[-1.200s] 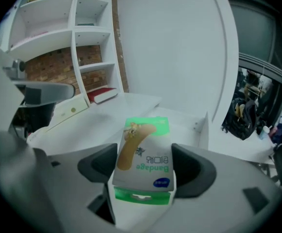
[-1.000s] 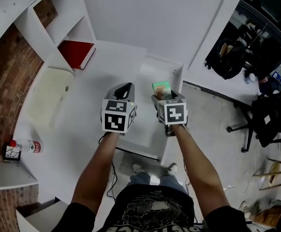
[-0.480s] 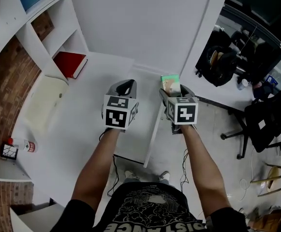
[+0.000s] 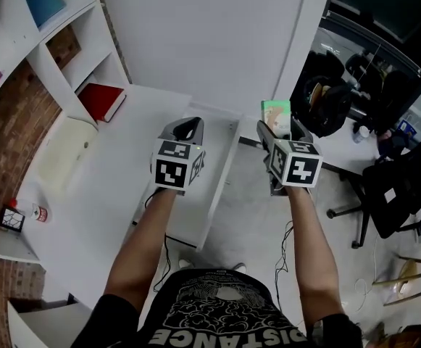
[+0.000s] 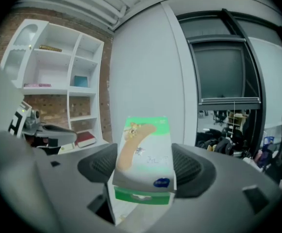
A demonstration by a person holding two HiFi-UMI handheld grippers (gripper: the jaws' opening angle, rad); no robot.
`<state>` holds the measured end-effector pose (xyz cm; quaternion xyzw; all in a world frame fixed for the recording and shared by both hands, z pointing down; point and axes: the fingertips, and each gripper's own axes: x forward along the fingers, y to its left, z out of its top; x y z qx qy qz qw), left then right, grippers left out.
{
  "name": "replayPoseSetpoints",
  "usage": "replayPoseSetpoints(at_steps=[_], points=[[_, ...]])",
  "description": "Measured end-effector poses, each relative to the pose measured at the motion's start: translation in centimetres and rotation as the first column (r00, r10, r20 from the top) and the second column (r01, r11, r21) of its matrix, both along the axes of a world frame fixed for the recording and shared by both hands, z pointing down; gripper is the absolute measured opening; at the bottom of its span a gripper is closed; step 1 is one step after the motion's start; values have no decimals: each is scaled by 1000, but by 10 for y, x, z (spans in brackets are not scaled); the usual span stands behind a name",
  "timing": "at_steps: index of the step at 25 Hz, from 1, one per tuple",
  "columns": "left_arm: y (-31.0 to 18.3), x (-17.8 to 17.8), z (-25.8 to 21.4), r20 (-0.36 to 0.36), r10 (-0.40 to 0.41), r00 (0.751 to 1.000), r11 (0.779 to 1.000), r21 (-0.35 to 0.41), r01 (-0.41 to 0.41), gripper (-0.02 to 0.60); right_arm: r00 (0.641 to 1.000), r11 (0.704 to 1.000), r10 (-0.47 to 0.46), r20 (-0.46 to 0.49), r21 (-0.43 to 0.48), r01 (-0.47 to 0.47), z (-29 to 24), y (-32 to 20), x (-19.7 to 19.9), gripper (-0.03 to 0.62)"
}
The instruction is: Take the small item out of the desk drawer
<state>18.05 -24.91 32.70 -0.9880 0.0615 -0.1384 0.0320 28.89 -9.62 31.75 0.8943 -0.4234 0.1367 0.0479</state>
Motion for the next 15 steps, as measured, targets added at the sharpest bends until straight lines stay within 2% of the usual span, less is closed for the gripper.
replayPoseSetpoints(at_steps=[9,15], points=[[16,13,-4,7,6,1000,999,33,-6,2,998,1000,9,-63,3,-9,-16,25,12,348],[16,14,-5,10,7,1000,999,38,-8,2,998,1000,16,-63,0,-16,-14,28,12,348]])
